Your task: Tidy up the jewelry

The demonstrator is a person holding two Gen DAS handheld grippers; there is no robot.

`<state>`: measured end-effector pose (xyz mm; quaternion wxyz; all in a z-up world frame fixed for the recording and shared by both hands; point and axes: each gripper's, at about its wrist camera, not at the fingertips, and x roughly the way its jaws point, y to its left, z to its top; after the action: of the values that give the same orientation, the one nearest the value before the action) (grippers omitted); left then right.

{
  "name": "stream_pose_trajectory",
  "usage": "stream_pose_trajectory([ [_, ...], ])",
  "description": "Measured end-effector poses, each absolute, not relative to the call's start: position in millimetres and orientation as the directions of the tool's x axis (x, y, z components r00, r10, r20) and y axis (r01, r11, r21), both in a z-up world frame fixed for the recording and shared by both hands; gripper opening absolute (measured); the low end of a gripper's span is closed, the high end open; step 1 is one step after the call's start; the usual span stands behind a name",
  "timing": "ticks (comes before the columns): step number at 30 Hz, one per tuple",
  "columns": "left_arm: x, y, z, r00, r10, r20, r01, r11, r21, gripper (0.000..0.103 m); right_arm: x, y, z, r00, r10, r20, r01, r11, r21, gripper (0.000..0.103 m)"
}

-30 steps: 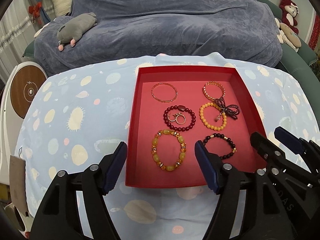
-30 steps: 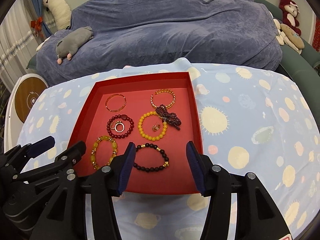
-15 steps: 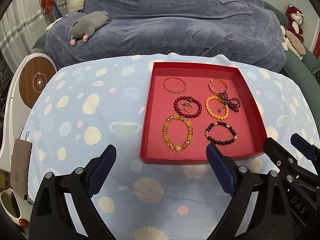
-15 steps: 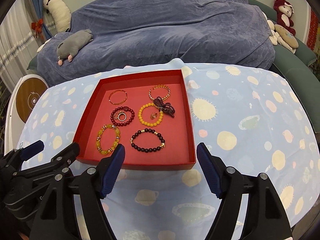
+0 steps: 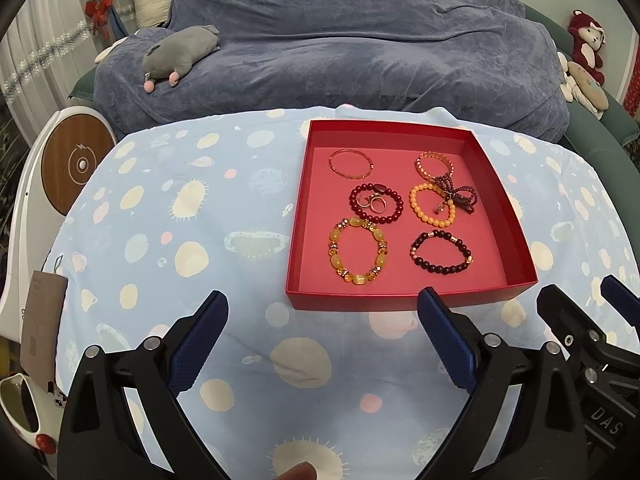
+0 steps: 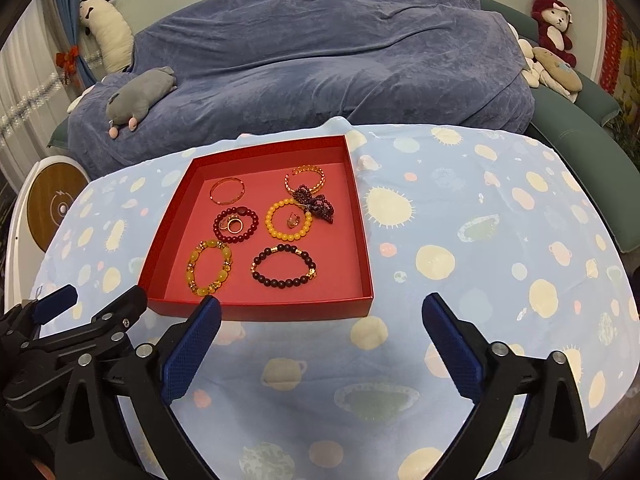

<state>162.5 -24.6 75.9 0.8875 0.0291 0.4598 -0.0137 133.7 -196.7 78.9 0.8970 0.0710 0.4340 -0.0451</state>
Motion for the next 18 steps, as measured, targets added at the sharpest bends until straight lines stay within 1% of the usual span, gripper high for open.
stream_pose_trajectory([
  [18,156.1,-23.3,75.0,0.586,0.000,-0.810,0.048,0.998,0.035,0.093,126.3,-195.8,78.0,0.626,-0.034,-0.779,0.162,0.983,0.087,0.097],
])
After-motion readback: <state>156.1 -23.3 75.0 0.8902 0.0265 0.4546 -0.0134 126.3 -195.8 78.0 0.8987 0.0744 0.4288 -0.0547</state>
